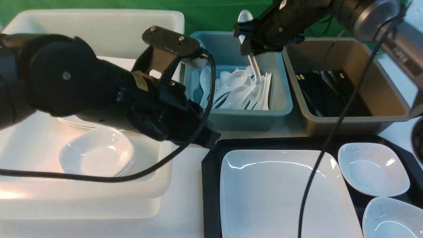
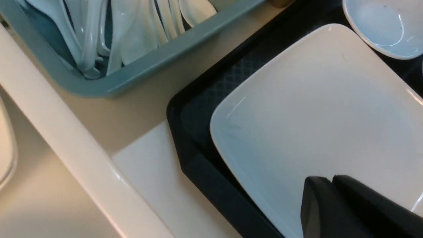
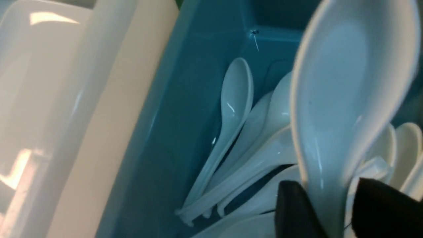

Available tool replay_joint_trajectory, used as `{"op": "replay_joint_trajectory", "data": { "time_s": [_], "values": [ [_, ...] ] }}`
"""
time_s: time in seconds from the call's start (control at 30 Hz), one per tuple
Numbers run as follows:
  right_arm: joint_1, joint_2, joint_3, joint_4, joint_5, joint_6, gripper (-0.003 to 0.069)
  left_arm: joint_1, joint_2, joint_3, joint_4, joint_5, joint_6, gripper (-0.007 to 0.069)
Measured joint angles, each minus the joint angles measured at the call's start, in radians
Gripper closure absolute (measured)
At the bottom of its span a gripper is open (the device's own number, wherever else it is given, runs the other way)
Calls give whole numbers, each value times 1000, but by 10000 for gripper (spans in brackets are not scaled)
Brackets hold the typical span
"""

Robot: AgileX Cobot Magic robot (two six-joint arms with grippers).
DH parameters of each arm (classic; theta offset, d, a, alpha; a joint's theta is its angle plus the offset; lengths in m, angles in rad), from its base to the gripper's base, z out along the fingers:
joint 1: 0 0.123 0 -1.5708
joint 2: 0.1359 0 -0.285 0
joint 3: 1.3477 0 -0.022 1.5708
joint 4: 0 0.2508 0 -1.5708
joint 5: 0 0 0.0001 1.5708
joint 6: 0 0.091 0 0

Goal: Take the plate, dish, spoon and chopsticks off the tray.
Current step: Use the right arm to put the soup spoon into the small storage box in the middle, then use the right arm to grab a small plate from the dinner plate

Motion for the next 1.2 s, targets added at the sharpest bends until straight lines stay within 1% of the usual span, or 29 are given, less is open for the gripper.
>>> {"op": "replay_joint_trajectory", "data": {
  "time_s": [0.03, 0.1, 0.13, 0.2, 0.27, 0.33, 0.37, 0.47, 0.53, 0.57, 0.6, 0.67, 0.7, 0.73, 0.77, 0.8, 0.87, 0.9, 0.93, 1.0, 1.03, 1.07, 1.13, 1.17, 1.2],
  "values": [
    [0, 7, -3, -2, 17, 2, 265, 0, -13, 0, -4, 1, 4, 613],
    [0, 5, -7, -2, 69, -12, 186, 0, -35, 0, -5, 1, 5, 613],
    [0, -3, -7, -5, 104, -38, 150, 0, -48, 0, -4, 1, 5, 613],
    [0, -30, -8, -34, 179, -70, 112, 0, -72, 0, 0, 1, 6, 613],
    [0, -72, -10, -73, 267, -90, 116, 0, -88, 0, 0, -1, 6, 613],
    [0, -136, 10, -105, 313, -90, 166, 0, -99, 0, 1, -4, 6, 613],
    [-1, -183, 38, -114, 314, -97, 217, 0, -102, 0, 1, -3, 6, 613],
    [-1, -359, 193, -122, 314, -109, 432, 0, -107, 0, 1, 20, 6, 613],
    [-1, -486, 333, -129, 314, -115, 548, 0, -107, 0, 1, 65, 18, 613],
    [-1, -549, 423, -140, 313, -117, 587, 0, -107, 0, -1, 83, 33, 613],
    [-1, -599, 498, -149, 313, -120, 603, 0, -107, 2, -6, 101, 46, 613],
    [-1, -715, 719, -187, 312, -124, 603, 0, -109, 13, -33, 129, 117, 613],
    [-1, -779, 822, -206, 310, -121, 587, 0, -109, 21, -48, 133, 161, 613],
    [-1, -830, 943, -224, 301, -109, 557, 0, -109, 33, -75, 134, 231, 613],
    [-1, -839, 963, -228, 301, -107, 550, 0, -109, 35, -79, 134, 241, 613],
    [-1, -904, 1081, -243, 277, -102, 506, 0, -109, 45, -109, 133, 299, 613],
    [-2, -975, 1239, -254, 211, -99, 421, 0, -108, 51, -154, 123, 374, 613],
    [-2, -1006, 1316, -254, 173, -97, 354, 0, -105, 51, -183, 112, 403, 613],
    [-2, -1030, 1385, -259, 135, -97, 296, 0, -102, 51, -206, 104, 416, 613],
    [-2, -1048, 1467, -259, 88, -97, 230, 0, -95, 51, -243, 94, 443, 613],
    [-2, -1056, 1534, -261, 56, -97, 162, -5, -84, 51, -262, 90, 458, 613],
    [-2, -1056, 1574, -264, 39, -97, 125, -11, -73, 51, -268, 90, 462, 613],
    [-2, -1040, 1643, -288, 12, -97, 78, -29, -52, 51, -266, 89, 465, 613],
    [-2, -1040, 1648, -288, 9, -97, 76, -32, -49, 51, -263, 89, 465, 613],
    [-2, -1025, 1672, -316, -3, -96, 69, -44, -40, 51, -257, 89, 466, 613]
  ]
}}
